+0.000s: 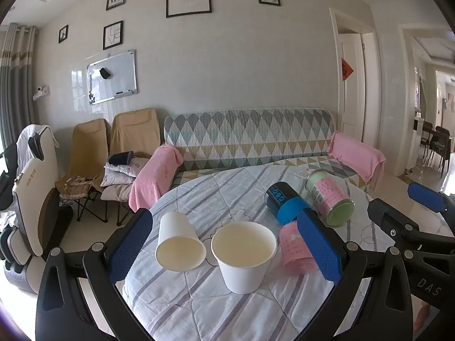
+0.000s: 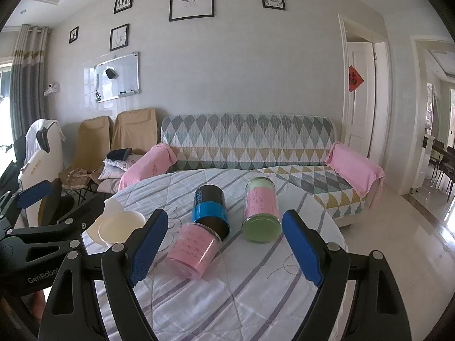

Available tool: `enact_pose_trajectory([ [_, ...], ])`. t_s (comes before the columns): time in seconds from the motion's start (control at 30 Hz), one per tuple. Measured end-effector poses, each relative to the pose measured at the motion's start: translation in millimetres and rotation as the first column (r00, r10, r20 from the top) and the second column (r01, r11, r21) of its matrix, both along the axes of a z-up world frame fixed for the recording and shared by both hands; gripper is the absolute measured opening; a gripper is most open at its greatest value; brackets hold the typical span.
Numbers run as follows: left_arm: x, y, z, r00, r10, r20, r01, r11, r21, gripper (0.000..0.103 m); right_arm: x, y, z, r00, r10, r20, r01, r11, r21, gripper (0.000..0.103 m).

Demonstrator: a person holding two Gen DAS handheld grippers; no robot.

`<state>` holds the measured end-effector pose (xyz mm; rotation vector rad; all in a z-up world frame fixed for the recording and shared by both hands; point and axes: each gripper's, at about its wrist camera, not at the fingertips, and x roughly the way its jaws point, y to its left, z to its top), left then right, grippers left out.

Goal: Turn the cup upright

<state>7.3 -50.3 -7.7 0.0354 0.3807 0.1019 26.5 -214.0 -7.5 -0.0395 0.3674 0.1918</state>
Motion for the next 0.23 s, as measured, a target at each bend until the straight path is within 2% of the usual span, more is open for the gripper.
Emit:
enact_pose_trajectory([
  [0.23,-0.8,0.0,2.3,1.000,0.004,0.013,-0.004,1.000,0.001,0.103,0.3,0.7,-1.7,1.000,0.000,-0.007,0.000,1.000,0.001,0.084],
])
